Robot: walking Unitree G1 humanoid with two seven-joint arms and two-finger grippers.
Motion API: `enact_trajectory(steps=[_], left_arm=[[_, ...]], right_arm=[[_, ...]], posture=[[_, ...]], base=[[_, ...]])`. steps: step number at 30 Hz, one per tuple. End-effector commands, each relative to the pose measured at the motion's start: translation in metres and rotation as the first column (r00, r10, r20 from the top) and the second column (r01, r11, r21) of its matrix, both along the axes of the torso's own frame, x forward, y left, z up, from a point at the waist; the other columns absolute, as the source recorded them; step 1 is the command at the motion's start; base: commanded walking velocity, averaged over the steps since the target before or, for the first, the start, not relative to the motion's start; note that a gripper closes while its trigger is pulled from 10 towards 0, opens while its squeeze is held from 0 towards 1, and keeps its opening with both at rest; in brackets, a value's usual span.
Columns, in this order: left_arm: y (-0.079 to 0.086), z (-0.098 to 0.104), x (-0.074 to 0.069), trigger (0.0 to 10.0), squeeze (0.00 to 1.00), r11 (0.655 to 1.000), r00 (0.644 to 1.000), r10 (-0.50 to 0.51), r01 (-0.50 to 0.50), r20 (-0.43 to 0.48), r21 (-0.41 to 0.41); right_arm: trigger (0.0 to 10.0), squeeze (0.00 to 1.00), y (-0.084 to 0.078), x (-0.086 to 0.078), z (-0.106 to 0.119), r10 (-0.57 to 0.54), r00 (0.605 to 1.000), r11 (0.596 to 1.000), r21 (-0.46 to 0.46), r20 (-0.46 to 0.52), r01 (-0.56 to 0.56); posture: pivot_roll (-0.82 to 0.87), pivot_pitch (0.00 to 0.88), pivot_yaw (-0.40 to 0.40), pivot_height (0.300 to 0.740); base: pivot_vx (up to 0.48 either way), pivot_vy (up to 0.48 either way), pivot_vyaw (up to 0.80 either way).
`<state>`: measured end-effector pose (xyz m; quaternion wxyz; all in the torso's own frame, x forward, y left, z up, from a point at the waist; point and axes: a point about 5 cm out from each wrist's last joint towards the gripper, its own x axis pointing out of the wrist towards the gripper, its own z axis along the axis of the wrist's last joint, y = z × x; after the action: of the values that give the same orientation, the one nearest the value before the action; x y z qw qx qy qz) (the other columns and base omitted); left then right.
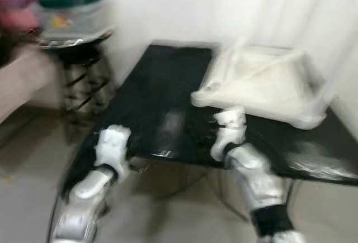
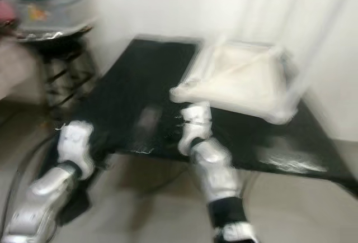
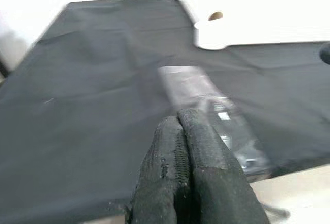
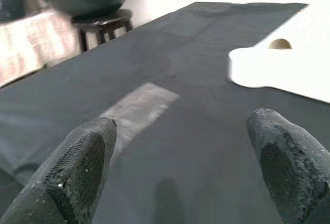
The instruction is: Building children table
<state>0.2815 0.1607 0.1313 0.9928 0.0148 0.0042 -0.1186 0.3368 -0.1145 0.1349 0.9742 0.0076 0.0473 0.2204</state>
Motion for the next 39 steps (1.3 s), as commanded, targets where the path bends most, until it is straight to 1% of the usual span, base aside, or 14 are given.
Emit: enact_trajectory(steps=[1,10,13,18,26,29,32,34,38,39], left_arm=[[-0.0004,-0.0007,-0.0002,10.0,0.0,1.0,1.0,-0.001,0.001,0.001,0.004],[0.0016,0.0025,-0.0005,10.0,0.0,1.0,0.999,0.02,-0.02,0.025,-0.01],[0.0025,0.0035,-0.0004,10.0,0.0,0.999,0.999,0.028,-0.027,0.031,-0.018],[0.0048,0.0085,0.0006,10.0,0.0,0.998,0.996,0.058,-0.056,0.072,-0.028],[0.0061,0.0084,0.0001,10.0,0.0,0.997,0.996,0.064,-0.061,0.069,-0.049],[0.0044,0.0091,-0.0008,10.0,0.0,0.997,0.997,0.04,-0.035,0.07,-0.073],[0.0045,0.0089,-0.0009,10.0,0.0,0.997,0.997,0.042,-0.036,0.072,-0.073],[0.0063,0.0087,-0.0008,10.0,0.0,0.995,0.996,0.061,-0.055,0.072,-0.078],[0.0083,0.009,-0.0004,10.0,0.0,0.993,0.994,0.081,-0.074,0.075,-0.094],[0.0094,0.0085,-0.0002,10.0,0.0,0.992,0.994,0.083,-0.076,0.069,-0.096]], right_arm=[[10.0,0.0,-0.0067,0.0002,-0.0013,-0.02,1.0,1.0,0.0,-0.005,0.02],[10.0,0.0,-0.0064,0.0002,0.0003,-0.016,1.0,1.0,0.008,0.003,0.016],[10.0,0.0,-0.007,0.0003,0.0007,-0.017,1.0,1.0,0.013,0.004,0.017],[10.0,0.0,-0.0073,0.0003,0.0016,-0.015,1.0,1.0,0.009,0.008,0.015],[10.0,0.0,-0.0069,-0.0004,0.0022,-0.007,1.0,1.0,0.007,0.014,0.007],[10.0,0.0,-0.0067,-0.001,0.002,0.007,1.0,1.0,0.003,0.015,-0.007],[10.0,0.0,-0.0061,-0.0012,0.0019,0.018,1.0,1.0,-0.002,0.014,-0.018],[10.0,0.0,-0.0059,-0.0013,0.0018,0.024,1.0,1.0,0.002,0.013,-0.024],[10.0,0.0,-0.0059,-0.0016,0.0021,0.027,1.0,1.0,0.004,0.016,-0.027],[10.0,0.0,-0.0059,-0.0012,0.0046,0.025,0.999,0.999,-0.038,0.042,-0.024]], posture=[[-0.07,0.026,0.011,0.74],[-0.07,0.031,0.011,0.74],[-0.07,0.03,0.01,0.74],[-0.07,0.034,0.011,0.74],[-0.05,0.033,0.01,0.74],[-0.05,0.033,0.005,0.74],[-0.05,0.032,0.004,0.74],[-0.05,0.032,0.005,0.74],[-0.04,0.032,0.005,0.74],[-0.04,0.03,0.003,0.74]], base=[[0.0,0.0,-0.8],[0.0,0.0,-0.75],[0.0,0.0,0.0],[0.0,0.0,0.0],[0.0,0.0,0.0],[0.0,-0.4,0.0],[0.0,-0.461,0.0],[0.0,-0.465,0.0],[0.0,0.0,0.0],[0.0,0.0,0.0]])
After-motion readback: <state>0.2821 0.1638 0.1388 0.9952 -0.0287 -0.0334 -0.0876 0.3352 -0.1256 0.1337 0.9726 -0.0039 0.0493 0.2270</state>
